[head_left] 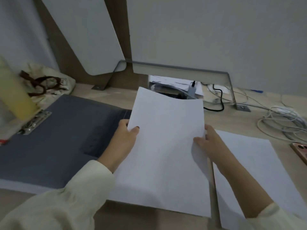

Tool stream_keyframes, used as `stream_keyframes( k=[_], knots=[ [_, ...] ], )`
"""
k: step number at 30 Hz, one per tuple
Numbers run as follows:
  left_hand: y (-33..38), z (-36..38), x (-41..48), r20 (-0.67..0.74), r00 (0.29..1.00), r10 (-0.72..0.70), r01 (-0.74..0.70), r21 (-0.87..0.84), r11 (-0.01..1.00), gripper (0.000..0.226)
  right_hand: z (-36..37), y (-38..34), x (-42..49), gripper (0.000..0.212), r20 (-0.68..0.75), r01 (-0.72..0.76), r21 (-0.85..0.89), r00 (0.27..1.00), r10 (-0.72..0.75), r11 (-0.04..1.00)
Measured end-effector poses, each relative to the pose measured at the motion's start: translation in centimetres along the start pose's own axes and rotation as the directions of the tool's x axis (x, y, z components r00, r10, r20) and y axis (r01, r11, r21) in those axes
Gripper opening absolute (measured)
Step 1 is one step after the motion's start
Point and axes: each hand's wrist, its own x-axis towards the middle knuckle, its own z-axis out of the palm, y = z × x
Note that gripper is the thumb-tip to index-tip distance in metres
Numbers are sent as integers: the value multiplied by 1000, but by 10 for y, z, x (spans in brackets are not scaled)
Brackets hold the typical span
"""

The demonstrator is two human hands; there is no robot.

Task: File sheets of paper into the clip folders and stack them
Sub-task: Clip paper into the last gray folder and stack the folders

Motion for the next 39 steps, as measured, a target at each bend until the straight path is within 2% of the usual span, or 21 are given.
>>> stream_keyframes(
  k=[2,4,6,8,12,16,22,26,30,36,39],
  knots=[
    [-15,-18,5,-21,1000,-17,18,55,998,40,21,0,3,43,135,-19,-106,990,34,994],
    [-31,-31,11,19,999,-40,36,166,986,49,32,3,5,40,218,-5,-245,974,61,970],
    [-44,-37,16,63,997,-54,31,317,948,50,34,1,12,39,182,63,-400,983,11,915],
    [-52,-39,18,78,995,-59,18,442,897,53,37,-8,24,39,106,145,-512,989,-104,847],
    [-57,-36,21,102,994,-49,-22,599,801,56,62,-33,55,39,156,331,-545,943,-295,771],
    [-61,-38,26,144,988,-59,-55,673,738,56,97,-46,84,37,215,443,-572,893,-395,690],
    [-61,-36,28,180,983,-44,-100,717,690,55,133,-36,111,45,215,455,-625,882,-420,634],
    [-61,-33,27,183,982,-45,-109,746,657,54,147,-21,113,44,108,448,-694,839,-533,564],
    [-64,-30,29,173,985,-24,-121,775,620,54,152,-12,118,40,44,455,-675,811,-583,581],
    [-65,-29,28,164,986,-20,-116,773,624,54,153,-11,119,37,-32,464,-606,797,-603,646],
    [-63,-29,27,164,986,-37,-106,775,623,54,147,-23,121,36,-90,439,-481,836,-541,759]
  ],
)
